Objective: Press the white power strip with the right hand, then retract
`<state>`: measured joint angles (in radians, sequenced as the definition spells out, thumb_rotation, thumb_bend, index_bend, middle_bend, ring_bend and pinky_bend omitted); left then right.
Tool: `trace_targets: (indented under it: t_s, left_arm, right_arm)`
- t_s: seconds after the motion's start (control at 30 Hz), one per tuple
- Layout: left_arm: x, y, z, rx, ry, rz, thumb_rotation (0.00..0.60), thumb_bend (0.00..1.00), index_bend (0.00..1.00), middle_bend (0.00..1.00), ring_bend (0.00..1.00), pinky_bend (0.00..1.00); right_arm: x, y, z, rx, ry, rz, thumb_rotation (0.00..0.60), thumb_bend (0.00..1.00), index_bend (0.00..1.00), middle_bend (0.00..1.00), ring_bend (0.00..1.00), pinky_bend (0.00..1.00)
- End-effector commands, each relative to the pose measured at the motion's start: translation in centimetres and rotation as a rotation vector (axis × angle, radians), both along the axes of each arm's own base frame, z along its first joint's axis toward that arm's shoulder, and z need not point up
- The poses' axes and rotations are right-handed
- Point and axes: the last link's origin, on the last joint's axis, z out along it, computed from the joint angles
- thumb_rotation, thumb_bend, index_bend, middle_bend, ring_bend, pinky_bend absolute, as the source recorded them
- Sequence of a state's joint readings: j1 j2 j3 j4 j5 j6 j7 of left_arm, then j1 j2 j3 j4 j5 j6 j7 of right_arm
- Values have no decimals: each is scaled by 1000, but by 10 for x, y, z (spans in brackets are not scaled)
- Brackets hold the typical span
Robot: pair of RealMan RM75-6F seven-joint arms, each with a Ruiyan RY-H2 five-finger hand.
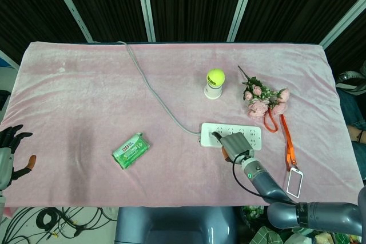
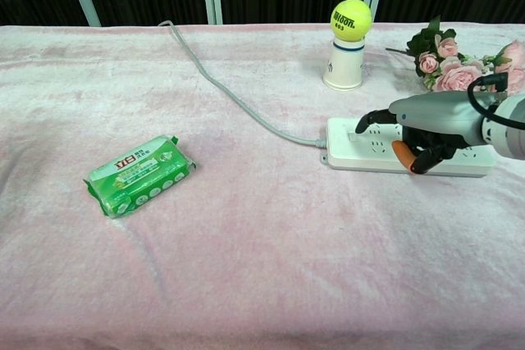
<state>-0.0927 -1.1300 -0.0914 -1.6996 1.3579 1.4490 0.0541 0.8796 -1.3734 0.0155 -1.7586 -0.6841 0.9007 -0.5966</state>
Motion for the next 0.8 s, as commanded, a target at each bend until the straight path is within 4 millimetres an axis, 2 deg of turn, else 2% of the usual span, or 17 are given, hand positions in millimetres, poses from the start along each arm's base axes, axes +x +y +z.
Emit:
trace_targets:
  t_s: [0.03, 0.8]
  left_arm:
    - [0, 0, 0, 1, 0, 0, 600, 374, 257, 98, 43, 96]
    - [-1, 1, 1, 8, -1, 15, 600, 374, 257, 96, 43, 99]
  right_arm:
    - [1, 0, -1, 2, 0, -1, 600, 782, 150, 939, 984, 1000]
    - [-1, 2, -9, 35, 59, 5, 600, 783, 170, 938, 983, 1000]
